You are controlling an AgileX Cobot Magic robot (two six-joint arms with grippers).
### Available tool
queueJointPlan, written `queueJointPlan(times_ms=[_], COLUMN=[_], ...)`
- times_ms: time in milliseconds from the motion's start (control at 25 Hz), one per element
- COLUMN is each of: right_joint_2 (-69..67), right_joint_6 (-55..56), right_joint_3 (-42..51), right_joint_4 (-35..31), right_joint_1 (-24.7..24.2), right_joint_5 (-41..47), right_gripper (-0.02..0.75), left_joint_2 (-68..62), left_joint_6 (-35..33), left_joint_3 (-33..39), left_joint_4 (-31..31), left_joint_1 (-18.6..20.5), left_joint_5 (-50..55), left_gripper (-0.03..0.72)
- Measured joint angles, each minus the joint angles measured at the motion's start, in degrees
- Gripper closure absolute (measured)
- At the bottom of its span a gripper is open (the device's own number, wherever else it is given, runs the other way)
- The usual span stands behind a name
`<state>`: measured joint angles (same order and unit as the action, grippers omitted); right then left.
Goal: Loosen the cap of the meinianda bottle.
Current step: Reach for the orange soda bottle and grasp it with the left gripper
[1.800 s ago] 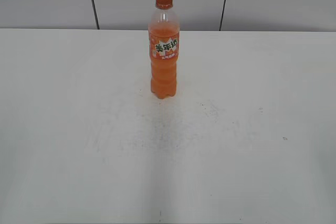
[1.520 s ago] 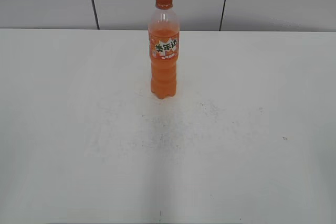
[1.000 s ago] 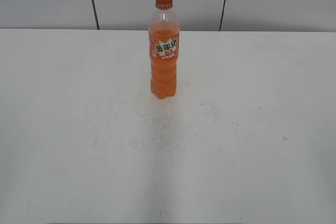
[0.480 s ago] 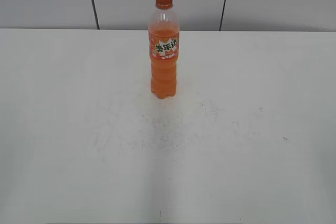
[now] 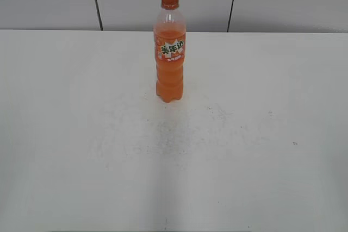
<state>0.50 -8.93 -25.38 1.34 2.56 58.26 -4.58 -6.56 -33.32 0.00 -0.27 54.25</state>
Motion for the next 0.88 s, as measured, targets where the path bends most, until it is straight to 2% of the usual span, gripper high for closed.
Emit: queueJointPlan(times_ms=[280,680,880], right_joint_2=[0.0,0.0,0.0], right_joint_6=[0.0,0.0,0.0], right_joint_3=[0.0,0.0,0.0], right_joint_4=[0.0,0.0,0.0], right_joint_1=[0.0,0.0,0.0], right_joint_5=[0.0,0.0,0.0], right_gripper=[0.224,0.224,0.224], left_joint_2=[-14.1,-46.8,-61.7], left_joint_6=[0.0,0.0,0.0], left_joint_3=[0.6,0.7,0.7], left_joint_4=[0.6,0.6,3.8], left_joint_1=[0.0,0.0,0.0], left_joint_5=[-24.8,-65.5,-83.7], left_gripper=[0.253,0.253,0.253])
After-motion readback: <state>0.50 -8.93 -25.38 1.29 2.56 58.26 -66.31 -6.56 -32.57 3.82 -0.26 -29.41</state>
